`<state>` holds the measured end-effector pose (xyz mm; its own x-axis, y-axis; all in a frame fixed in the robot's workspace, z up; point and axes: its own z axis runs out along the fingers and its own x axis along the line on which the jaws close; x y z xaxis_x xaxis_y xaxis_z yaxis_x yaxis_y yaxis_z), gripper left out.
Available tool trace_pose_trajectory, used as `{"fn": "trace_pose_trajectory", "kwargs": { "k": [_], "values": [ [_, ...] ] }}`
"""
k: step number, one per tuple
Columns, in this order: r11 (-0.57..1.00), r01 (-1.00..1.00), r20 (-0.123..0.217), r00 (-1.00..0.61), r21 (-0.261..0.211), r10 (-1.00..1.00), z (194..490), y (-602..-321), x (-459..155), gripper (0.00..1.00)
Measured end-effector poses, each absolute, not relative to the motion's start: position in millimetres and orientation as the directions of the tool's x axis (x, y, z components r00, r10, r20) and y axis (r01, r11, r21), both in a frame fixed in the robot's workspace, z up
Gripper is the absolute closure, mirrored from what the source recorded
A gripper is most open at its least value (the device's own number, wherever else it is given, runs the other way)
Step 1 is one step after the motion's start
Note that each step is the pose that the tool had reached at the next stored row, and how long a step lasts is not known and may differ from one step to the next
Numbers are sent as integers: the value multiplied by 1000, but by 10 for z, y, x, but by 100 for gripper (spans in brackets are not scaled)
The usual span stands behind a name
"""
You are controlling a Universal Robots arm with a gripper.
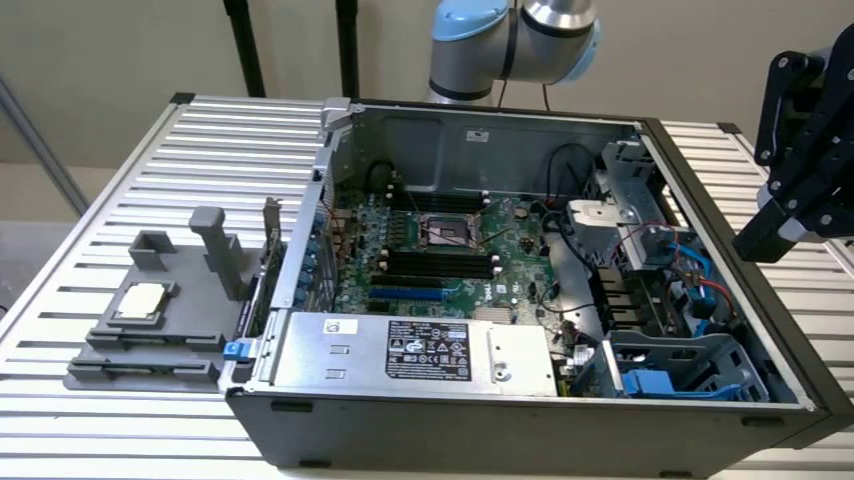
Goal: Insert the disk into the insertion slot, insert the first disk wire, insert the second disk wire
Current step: 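Insert the first disk wire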
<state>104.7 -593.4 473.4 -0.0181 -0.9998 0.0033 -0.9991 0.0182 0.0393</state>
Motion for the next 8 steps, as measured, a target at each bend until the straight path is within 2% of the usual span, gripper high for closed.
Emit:
{"fn": "trace_pose_trajectory", "kwargs": {
  "k": [6, 8],
  "values": [
    [18, -999, 3, -18, 39, -1000, 4734, -5934, 1048, 88],
    [18, -999, 3, -18, 39, -1000, 4734, -5934, 1047, 76]
  ]
}}
